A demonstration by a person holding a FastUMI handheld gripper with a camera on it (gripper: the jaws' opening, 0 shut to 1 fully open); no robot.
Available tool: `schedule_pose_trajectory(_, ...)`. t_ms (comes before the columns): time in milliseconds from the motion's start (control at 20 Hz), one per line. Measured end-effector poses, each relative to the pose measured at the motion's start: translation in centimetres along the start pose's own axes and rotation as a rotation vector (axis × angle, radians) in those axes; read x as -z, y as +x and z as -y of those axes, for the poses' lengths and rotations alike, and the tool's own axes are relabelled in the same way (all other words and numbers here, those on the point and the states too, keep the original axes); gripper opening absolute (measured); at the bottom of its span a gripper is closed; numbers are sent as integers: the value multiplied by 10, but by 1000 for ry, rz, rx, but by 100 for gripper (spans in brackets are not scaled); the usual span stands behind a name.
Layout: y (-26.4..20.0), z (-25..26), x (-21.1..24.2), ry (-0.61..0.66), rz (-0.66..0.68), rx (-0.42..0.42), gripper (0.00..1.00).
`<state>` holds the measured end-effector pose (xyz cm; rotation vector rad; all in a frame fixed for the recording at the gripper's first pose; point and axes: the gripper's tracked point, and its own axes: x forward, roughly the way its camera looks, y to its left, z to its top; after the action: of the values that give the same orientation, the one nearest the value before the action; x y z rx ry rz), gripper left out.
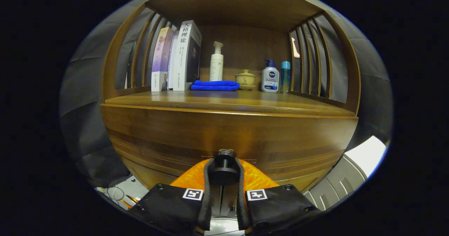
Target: Pull open the drawer, take out the items inside it, and place them on the countertop above the cabinet.
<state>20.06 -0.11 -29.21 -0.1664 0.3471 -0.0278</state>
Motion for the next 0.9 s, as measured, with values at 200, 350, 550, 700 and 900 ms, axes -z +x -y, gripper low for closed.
schedule_pose_trajectory(200,3,0,1,-5,-5,-10,25)
schedule_pose_trajectory(350,3,0,1,6,-13,0,25)
schedule_pose_trajectory(550,-5,0,3,3,-4,6,25)
schedule_pose_trajectory(700,-34,1,13,0,1,-2,25)
schedule_pose_trajectory(900,-58,0,21,-14,2,-4,25)
